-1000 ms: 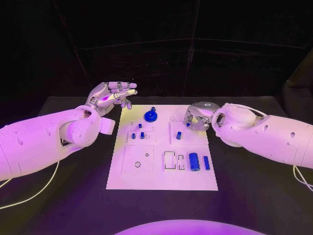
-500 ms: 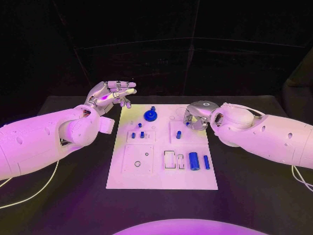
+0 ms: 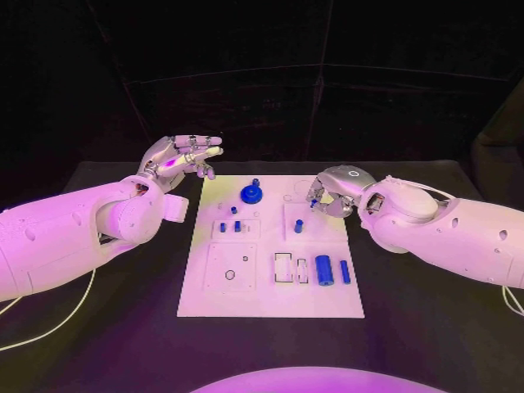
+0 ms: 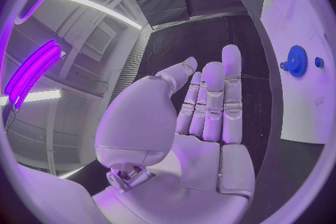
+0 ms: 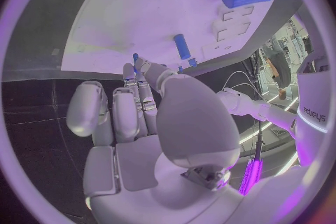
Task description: Assemble the parts on the task board
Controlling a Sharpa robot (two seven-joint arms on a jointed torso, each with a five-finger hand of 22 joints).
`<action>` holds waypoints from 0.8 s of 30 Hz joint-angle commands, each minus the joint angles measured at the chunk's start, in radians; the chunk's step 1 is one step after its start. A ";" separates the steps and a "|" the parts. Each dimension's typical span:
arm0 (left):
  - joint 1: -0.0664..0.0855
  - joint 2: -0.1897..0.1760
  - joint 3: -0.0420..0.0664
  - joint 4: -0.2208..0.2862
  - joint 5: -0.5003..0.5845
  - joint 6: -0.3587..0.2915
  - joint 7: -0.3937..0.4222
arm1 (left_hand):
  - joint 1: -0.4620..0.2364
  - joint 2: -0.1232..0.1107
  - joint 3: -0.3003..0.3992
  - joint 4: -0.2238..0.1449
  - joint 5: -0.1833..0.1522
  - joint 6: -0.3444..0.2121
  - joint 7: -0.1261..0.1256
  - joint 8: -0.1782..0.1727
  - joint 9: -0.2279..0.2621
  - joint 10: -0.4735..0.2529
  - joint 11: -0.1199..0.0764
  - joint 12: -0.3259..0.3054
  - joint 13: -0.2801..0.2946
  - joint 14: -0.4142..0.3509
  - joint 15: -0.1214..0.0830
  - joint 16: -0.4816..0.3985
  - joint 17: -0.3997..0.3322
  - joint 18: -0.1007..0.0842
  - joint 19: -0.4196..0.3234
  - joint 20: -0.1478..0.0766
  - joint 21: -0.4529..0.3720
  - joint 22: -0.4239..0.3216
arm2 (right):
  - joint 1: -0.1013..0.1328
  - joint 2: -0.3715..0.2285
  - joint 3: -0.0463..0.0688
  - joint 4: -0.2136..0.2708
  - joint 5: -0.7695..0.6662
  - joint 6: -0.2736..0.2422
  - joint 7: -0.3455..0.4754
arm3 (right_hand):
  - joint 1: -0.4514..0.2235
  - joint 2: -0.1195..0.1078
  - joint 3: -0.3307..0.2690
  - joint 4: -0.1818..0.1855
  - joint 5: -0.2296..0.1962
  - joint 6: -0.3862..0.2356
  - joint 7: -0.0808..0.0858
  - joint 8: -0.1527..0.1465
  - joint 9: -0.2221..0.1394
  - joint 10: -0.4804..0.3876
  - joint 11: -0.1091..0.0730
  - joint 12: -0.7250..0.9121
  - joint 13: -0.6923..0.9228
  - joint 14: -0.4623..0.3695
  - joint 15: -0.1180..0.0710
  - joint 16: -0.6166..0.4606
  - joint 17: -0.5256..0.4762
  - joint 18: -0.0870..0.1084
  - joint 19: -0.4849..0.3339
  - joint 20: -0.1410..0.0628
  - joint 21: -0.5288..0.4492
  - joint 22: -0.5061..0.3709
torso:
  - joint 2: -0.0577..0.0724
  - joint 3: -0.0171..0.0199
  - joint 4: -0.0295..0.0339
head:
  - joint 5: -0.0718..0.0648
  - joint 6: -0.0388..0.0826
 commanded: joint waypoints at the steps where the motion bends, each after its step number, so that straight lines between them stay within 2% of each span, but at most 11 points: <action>1: 0.001 -0.001 0.001 -0.002 0.046 -0.063 0.028 | 0.003 0.008 -0.003 -0.007 0.004 -0.012 0.002 0.001 -0.001 -0.014 0.002 0.009 -0.001 -0.006 0.003 0.000 -0.005 0.013 -0.005 0.005 -0.005 -0.001 | 0.005 -0.019 0.001 0.034 0.041 -0.091 0.028 | -0.007 -0.009 0.012 -0.001 0.005 0.001 0.003 -0.006 -0.001 0.006 0.001 -0.006 -0.002 0.038 -0.007 0.003 0.000 0.013 0.004 -0.006 0.005 0.002 | 0.001 -0.0011 0.0008 | 0.001 0.001; 4: 0.001 -0.002 0.001 -0.002 0.059 -0.075 0.030 | 0.004 0.007 -0.004 -0.009 0.004 -0.015 0.003 0.001 -0.001 -0.018 0.003 0.011 -0.002 -0.007 0.003 0.000 -0.007 0.013 -0.004 0.006 -0.006 -0.002 | 0.007 -0.035 0.002 0.070 0.052 -0.108 0.036 | -0.010 -0.012 0.018 -0.004 0.011 0.002 0.004 -0.007 -0.002 0.007 0.001 -0.007 -0.003 0.038 -0.006 0.004 0.000 0.013 0.004 -0.007 0.007 0.004 | 0.001 -0.0006 0.0003 | 0.005 0.000; 8: 0.001 -0.001 0.001 0.000 0.067 -0.079 0.031 | 0.005 0.007 -0.004 -0.009 0.004 -0.016 0.003 0.001 -0.001 -0.020 0.003 0.012 -0.002 -0.008 0.004 0.000 -0.008 0.013 -0.004 0.006 -0.006 -0.002 | 0.009 -0.047 0.006 0.137 0.068 -0.122 0.047 | -0.011 -0.015 0.025 -0.007 0.016 0.002 0.004 -0.008 -0.002 0.008 0.002 -0.009 -0.004 0.039 -0.006 0.005 0.001 0.012 0.004 -0.007 0.007 0.004 | 0.002 -0.0002 0.0030 | 0.007 -0.003; 12: 0.001 0.003 0.001 0.004 0.070 -0.082 0.026 | 0.005 0.008 -0.004 -0.010 0.005 -0.018 0.005 0.002 0.000 -0.023 0.005 0.014 -0.002 -0.009 0.005 0.000 -0.010 0.013 -0.005 0.006 -0.006 -0.002 | 0.009 -0.034 0.007 0.197 0.087 -0.109 0.060 | -0.011 -0.016 0.028 -0.009 0.017 0.002 0.005 -0.009 -0.002 0.008 0.002 -0.010 -0.004 0.039 -0.006 0.006 0.001 0.012 0.005 -0.007 0.007 0.005 | 0.002 -0.0005 0.0046 | 0.018 -0.010; 15: 0.001 0.006 0.001 0.006 0.071 -0.080 0.025 | 0.004 0.008 -0.005 -0.010 0.004 -0.020 0.008 0.003 0.000 -0.026 0.007 0.016 -0.002 -0.011 0.006 0.000 -0.013 0.013 -0.005 0.007 -0.007 -0.002 | 0.009 -0.004 0.007 0.230 0.101 -0.077 0.070 | -0.011 -0.015 0.029 -0.009 0.018 0.002 0.005 -0.009 -0.002 0.008 0.002 -0.011 -0.005 0.039 -0.006 0.006 0.002 0.012 0.005 -0.007 0.008 0.005 | 0.003 0.0004 0.0048 | 0.025 -0.012; 17: 0.001 0.009 0.001 0.007 0.071 -0.079 0.024 | 0.004 0.008 -0.006 -0.010 0.004 -0.021 0.009 0.003 0.000 -0.027 0.007 0.017 -0.002 -0.011 0.006 0.000 -0.014 0.012 -0.005 0.008 -0.007 -0.002 | 0.009 0.017 0.007 0.237 0.106 -0.051 0.071 | -0.011 -0.015 0.030 -0.009 0.018 0.002 0.005 -0.009 -0.002 0.008 0.003 -0.011 -0.005 0.039 -0.006 0.006 0.001 0.013 0.004 -0.007 0.007 0.004 | 0.002 -0.0007 0.0068 | 0.028 -0.017; 20: 0.002 0.011 0.001 0.010 0.072 -0.078 0.023 | 0.004 0.008 -0.006 -0.010 0.004 -0.021 0.009 0.004 0.000 -0.028 0.007 0.018 -0.002 -0.012 0.007 0.000 -0.014 0.012 -0.006 0.008 -0.007 -0.003 | 0.007 0.052 0.007 0.233 0.091 0.006 0.065 | -0.011 -0.016 0.034 -0.012 0.018 -0.001 0.007 -0.012 -0.003 0.006 0.004 -0.014 -0.006 0.039 -0.005 0.007 0.001 0.013 0.004 -0.007 0.007 0.003 | 0.002 -0.0032 0.0063 | 0.032 -0.020; 22: 0.002 0.012 0.001 0.013 0.072 -0.082 0.019 | 0.004 0.008 -0.006 -0.010 0.004 -0.021 0.009 0.004 0.000 -0.028 0.008 0.019 -0.002 -0.012 0.007 0.000 -0.014 0.012 -0.006 0.008 -0.007 -0.003 | 0.004 0.072 0.006 0.226 0.077 0.037 0.061 | -0.011 -0.016 0.036 -0.013 0.017 -0.001 0.007 -0.012 -0.003 0.005 0.004 -0.015 -0.006 0.039 -0.005 0.007 0.001 0.012 0.004 -0.007 0.007 0.004 | 0.003 -0.0020 0.0029 | 0.044 -0.022; 24: 0.002 0.013 0.001 0.017 0.072 -0.088 0.013 | 0.004 0.010 -0.007 -0.010 0.004 -0.022 0.010 0.005 0.001 -0.030 0.008 0.021 -0.001 -0.014 0.008 0.000 -0.015 0.012 -0.007 0.009 -0.008 -0.003 | -0.002 0.096 0.005 0.212 0.061 0.070 0.055 | -0.012 -0.016 0.037 -0.014 0.014 -0.002 0.007 -0.013 -0.003 0.005 0.005 -0.015 -0.007 0.039 -0.004 0.007 0.000 0.012 0.004 -0.006 0.007 0.004 | 0.003 -0.0018 0.0023 | 0.055 -0.026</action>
